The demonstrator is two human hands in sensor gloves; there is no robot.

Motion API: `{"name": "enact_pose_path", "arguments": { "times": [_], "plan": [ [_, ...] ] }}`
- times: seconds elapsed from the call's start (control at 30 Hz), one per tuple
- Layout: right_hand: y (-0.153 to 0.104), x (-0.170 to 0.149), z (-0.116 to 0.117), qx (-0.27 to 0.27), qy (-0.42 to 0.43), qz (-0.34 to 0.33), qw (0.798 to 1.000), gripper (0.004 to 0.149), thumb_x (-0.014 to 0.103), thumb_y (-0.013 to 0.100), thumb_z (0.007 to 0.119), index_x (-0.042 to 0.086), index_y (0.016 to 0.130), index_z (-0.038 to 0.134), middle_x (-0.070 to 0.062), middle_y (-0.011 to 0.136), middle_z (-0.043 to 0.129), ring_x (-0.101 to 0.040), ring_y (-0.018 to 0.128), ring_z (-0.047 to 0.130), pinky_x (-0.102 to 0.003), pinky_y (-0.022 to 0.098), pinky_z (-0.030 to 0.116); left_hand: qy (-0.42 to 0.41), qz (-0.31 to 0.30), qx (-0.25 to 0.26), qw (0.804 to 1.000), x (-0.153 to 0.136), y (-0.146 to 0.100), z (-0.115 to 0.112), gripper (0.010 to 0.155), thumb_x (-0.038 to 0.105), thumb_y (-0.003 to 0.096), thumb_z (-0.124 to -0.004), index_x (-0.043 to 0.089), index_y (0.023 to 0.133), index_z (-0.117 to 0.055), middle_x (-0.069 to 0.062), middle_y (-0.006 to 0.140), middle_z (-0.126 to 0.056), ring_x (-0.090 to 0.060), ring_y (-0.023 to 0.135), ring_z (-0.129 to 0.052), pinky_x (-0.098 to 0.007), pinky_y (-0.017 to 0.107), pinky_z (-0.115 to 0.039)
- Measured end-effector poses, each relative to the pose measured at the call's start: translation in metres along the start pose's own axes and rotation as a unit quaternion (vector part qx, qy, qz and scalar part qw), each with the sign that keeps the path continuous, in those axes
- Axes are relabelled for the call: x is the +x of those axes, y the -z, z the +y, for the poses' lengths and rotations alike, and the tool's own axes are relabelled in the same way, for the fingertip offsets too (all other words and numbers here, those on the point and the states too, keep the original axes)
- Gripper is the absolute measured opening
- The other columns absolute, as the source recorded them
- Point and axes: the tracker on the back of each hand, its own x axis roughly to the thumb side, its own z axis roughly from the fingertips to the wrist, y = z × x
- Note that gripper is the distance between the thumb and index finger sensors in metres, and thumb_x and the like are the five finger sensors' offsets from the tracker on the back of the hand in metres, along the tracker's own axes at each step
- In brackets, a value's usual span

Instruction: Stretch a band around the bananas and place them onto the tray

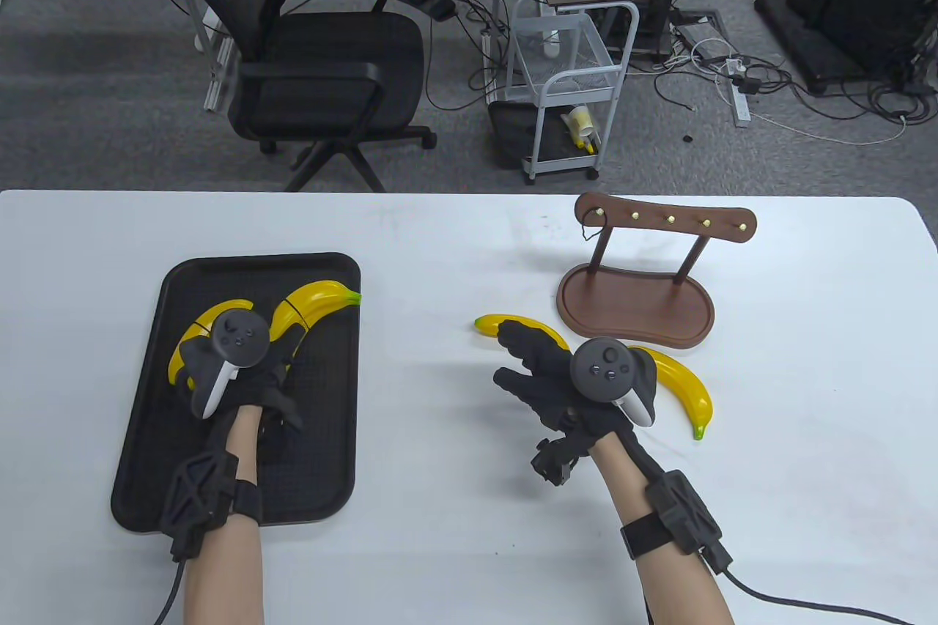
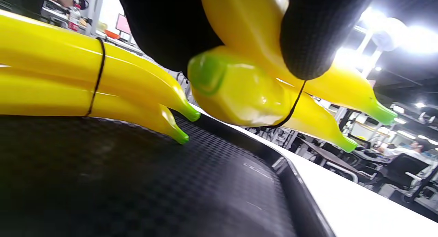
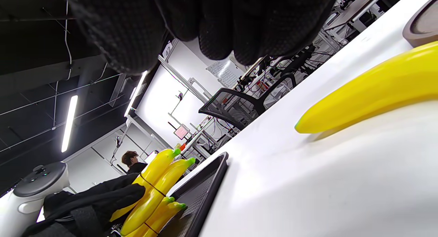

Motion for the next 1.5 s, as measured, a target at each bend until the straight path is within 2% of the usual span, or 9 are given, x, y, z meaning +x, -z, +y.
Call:
{"name": "enact_pose_path", "arguments": {
  "times": [0.23,0.53,0.9,1.23,1.5],
  "plan": [
    [-0.001,-0.001,-0.001,0.0,-0.002,0.003,1.0,0.068,0.038,0.053,0.081,0.011,0.109,0.053,-0.018,0.108,0.066,-0.043,0.093,0.074,-0.053,0.063,0.071,-0.007,0.032,-0.014,0.999,-0.015,0.012,-0.014,0.066,0.047,0.0568,-0.085,0.021,0.111,-0.057,-0.003,0.107,-0.08,-0.027,0.091,-0.092,-0.045,0.072,-0.076],
    [-0.001,-0.003,-0.006,-0.007,0.006,0.004,1.0,0.068,0.038,0.053,0.081,0.011,0.109,0.054,-0.017,0.108,0.066,-0.043,0.093,0.074,-0.053,0.063,0.071,0.007,0.042,-0.035,0.998,-0.015,0.016,-0.035,0.066,0.046,0.0571,-0.084,0.021,0.111,-0.055,-0.004,0.108,-0.079,-0.028,0.091,-0.091,-0.046,0.073,-0.074],
    [-0.001,-0.004,-0.008,-0.01,0.013,-0.002,1.0,0.068,0.039,0.053,0.08,0.012,0.109,0.053,-0.017,0.108,0.065,-0.043,0.094,0.073,-0.054,0.063,0.071,0.018,0.038,-0.043,0.998,-0.016,0.014,-0.043,0.067,0.046,0.0571,-0.082,0.021,0.112,-0.054,-0.004,0.109,-0.077,-0.031,0.095,-0.088,-0.049,0.074,-0.071],
    [-0.002,-0.006,-0.01,-0.012,0.018,0.003,1.0,0.069,0.04,0.053,0.08,0.012,0.11,0.053,-0.017,0.109,0.065,-0.044,0.094,0.072,-0.054,0.063,0.071,0.01,0.016,-0.034,0.999,-0.01,0.009,-0.031,0.068,0.047,0.0577,-0.079,0.022,0.113,-0.05,-0.005,0.115,-0.07,-0.036,0.101,-0.08,-0.053,0.076,-0.066],
    [-0.003,-0.012,-0.016,-0.022,0.021,0.011,0.999,0.069,0.04,0.053,0.08,0.012,0.11,0.053,-0.018,0.109,0.065,-0.044,0.094,0.072,-0.054,0.063,0.07,-0.024,-0.042,-0.016,0.999,0.006,-0.002,0.001,0.067,0.048,0.059,-0.076,0.023,0.114,-0.049,-0.006,0.118,-0.064,-0.037,0.105,-0.075,-0.054,0.078,-0.062]
  ]
}}
